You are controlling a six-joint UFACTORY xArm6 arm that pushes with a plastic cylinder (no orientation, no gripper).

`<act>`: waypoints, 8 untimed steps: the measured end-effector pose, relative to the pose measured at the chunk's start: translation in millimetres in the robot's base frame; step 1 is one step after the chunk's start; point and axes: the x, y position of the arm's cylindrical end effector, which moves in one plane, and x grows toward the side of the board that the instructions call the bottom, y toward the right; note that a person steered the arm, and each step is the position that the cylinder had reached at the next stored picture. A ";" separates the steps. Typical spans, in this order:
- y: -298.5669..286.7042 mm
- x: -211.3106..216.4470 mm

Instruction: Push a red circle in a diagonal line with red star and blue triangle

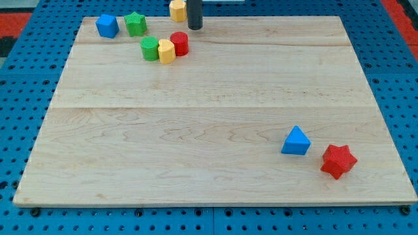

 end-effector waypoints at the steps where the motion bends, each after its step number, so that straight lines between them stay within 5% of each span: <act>1: -29.5 54.7; 3: 67.4 187.9; 6: 55.0 226.9; 7: 123.1 250.4; 8: 84.5 261.7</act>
